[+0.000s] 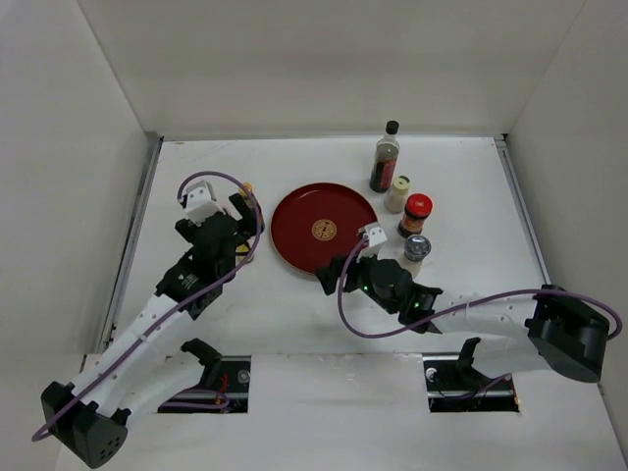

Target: Organize the condiment bottles

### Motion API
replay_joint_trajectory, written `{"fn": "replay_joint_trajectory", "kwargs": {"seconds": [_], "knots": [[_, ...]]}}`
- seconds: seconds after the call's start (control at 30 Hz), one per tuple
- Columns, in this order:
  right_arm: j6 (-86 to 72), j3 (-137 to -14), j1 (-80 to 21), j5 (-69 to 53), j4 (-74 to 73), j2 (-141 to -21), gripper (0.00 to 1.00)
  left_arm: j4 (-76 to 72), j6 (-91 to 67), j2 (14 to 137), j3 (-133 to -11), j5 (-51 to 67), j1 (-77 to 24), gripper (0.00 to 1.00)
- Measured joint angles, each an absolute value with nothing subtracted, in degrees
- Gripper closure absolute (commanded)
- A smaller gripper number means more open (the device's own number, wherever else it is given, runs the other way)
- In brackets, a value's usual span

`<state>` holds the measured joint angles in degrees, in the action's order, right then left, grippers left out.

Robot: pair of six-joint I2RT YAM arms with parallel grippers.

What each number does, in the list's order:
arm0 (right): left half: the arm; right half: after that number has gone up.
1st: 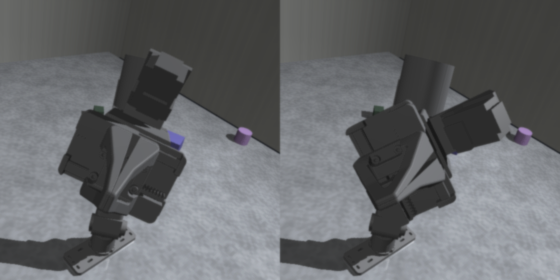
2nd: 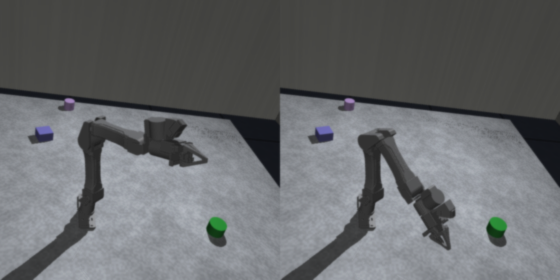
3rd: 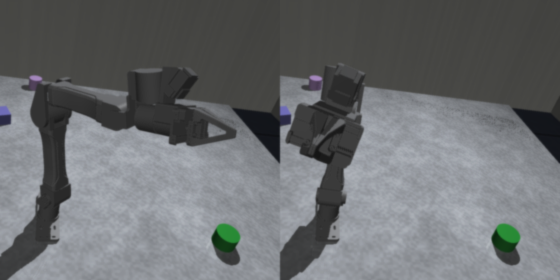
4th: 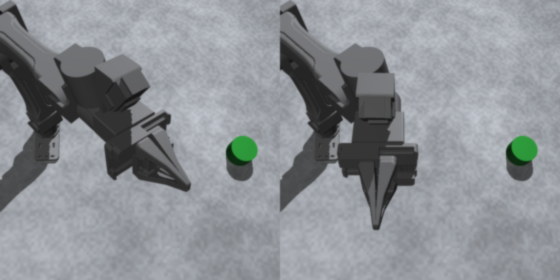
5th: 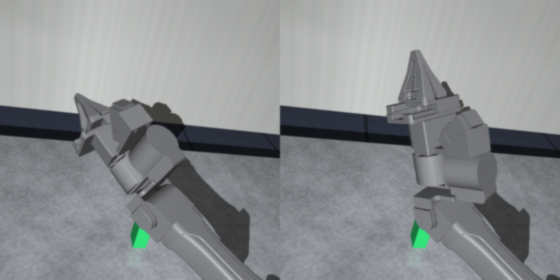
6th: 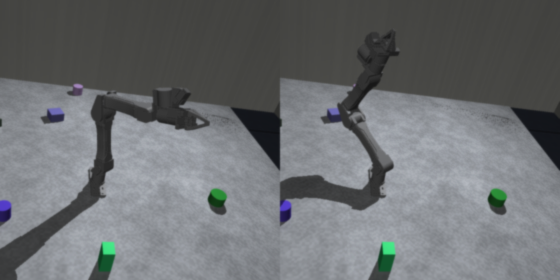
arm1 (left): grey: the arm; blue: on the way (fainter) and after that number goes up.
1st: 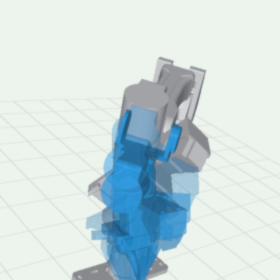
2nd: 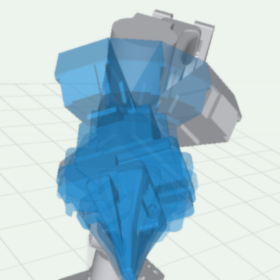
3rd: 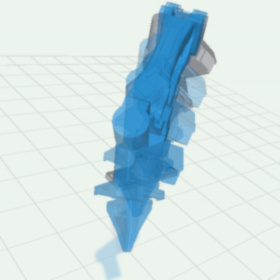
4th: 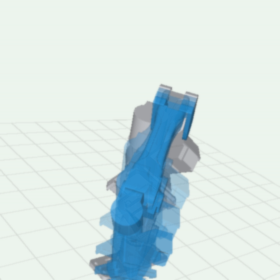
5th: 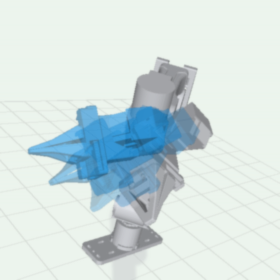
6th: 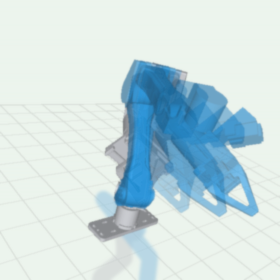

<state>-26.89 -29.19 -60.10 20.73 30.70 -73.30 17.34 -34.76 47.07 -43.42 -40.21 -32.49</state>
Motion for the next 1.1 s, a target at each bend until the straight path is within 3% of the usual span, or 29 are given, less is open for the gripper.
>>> {"fn": "replay_joint_trajectory", "kwargs": {"seconds": [0.4,0.43,0.5,0.53,0.57,0.6,0.63,0.67,0.77,0.83,1.1], "knots": [[-26.35,-26.22,-60.10,20.95,34.33,-73.38,0.00,11.07,-29.30,55.75,-45.08,-42.17,-31.90,0.00],[-26.30,-26.00,-60.10,20.95,34.37,-73.32,0.05,10.02,-28.32,56.49,-45.41,-41.93,-31.88,0.00],[-25.56,-25.85,-60.14,20.88,34.52,-73.19,0.61,7.81,-26.61,57.76,-46.28,-40.82,-31.55,0.00],[-25.41,-25.85,-60.16,20.84,34.65,-73.17,0.78,6.57,-25.78,58.41,-46.85,-39.68,-31.18,0.10],[-25.21,-25.85,-60.25,20.67,34.74,-73.17,0.86,5.50,-25.21,59.18,-47.57,-38.44,-30.70,0.34],[-25.45,-25.87,-60.38,20.56,34.70,-73.17,0.87,4.62,-24.82,60.10,-48.49,-37.34,-30.04,0.52],[-25.63,-25.87,-60.45,20.51,34.52,-73.17,0.86,3.95,-24.43,61.04,-49.41,-36.53,-29.47,0.60],[-25.67,-25.87,-60.47,20.47,34.26,-73.17,0.83,3.27,-23.75,62.17,-50.39,-35.75,-28.86,0.60],[-25.87,-25.89,-60.45,20.45,33.67,-73.17,0.55,2.28,-22.57,65.47,-52.51,-35.00,-27.46,0.47],[-25.71,-25.87,-60.47,20.36,33.65,-73.17,0.41,2.09,-22.26,67.96,-53.39,-34.98,-26.68,0.45],[-25.50,-25.87,-60.47,19.38,33.98,-73.32,0.34,1.89,-20.78,76.36,-54.68,-34.89,-25.32,0.41]]}}
